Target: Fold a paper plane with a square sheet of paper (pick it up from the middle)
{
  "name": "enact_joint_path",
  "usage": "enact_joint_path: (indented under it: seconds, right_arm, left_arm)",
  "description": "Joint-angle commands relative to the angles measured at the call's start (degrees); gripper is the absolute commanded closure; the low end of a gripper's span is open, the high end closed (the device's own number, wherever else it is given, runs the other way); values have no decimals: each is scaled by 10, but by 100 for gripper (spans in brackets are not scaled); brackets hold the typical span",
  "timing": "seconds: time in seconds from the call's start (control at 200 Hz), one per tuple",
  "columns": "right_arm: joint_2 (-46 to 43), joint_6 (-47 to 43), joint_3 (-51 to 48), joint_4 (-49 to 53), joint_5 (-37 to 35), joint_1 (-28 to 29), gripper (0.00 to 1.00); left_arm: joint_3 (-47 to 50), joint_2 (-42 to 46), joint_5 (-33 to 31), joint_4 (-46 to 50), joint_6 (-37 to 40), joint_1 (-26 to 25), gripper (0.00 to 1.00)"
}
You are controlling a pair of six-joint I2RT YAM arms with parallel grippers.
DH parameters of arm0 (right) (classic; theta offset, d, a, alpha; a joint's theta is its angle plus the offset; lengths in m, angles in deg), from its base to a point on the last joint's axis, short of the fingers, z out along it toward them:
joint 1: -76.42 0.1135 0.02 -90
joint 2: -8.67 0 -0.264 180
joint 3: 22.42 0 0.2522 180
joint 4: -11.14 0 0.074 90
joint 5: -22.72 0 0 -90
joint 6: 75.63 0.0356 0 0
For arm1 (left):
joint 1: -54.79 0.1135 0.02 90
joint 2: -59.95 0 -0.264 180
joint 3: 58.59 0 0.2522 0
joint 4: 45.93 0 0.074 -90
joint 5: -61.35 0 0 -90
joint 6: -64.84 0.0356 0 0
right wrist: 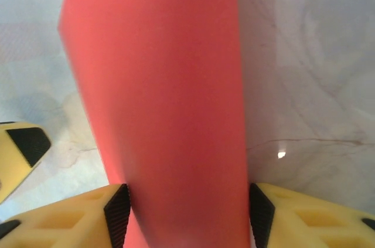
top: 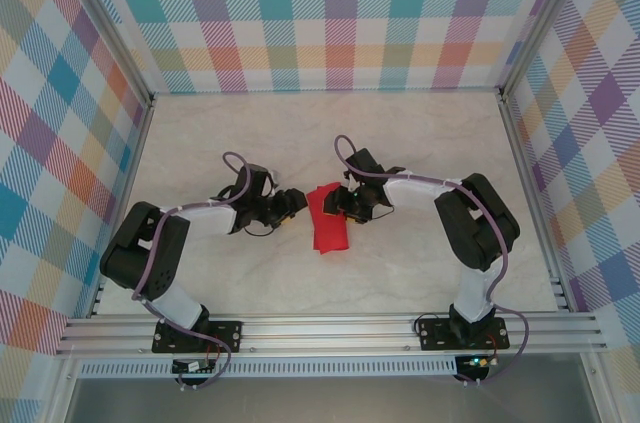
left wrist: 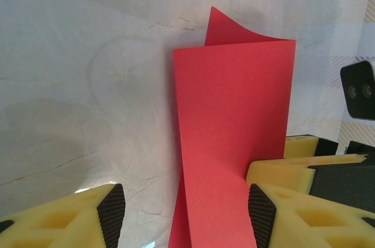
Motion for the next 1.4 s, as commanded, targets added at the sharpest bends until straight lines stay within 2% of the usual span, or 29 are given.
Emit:
enact_joint_path:
  seconds: [0.0, 0.08, 0.305, 0.635, 0.875, 1.05, 1.4]
  right_arm:
    - [-6, -3, 13, 32, -47, -3, 38]
    - [-10, -9, 13, 42, -72, -3, 35]
    - [-14, -24, 17, 64, -116, -2, 35]
    - [-21, 50, -16, 15, -145, -2, 40]
    - [-25, 50, -8, 18, -145, -2, 44]
    - [-16, 55, 7, 31, -143, 1, 39]
    - [20, 66, 53, 90, -175, 13, 36]
  left_arm:
    - [-20, -12, -4, -13, 12, -14, 40]
    - [-24, -17, -2, -12, 13, -16, 41]
    - [-33, -25, -2, -12, 16, -19, 41]
    - [-37, -34, -2, -16, 14, -26, 43]
    - [-39, -36, 0, -17, 14, -28, 47]
    - [-39, -38, 2, -20, 13, -29, 49]
    - [-34, -32, -7, -19, 8, -28, 50]
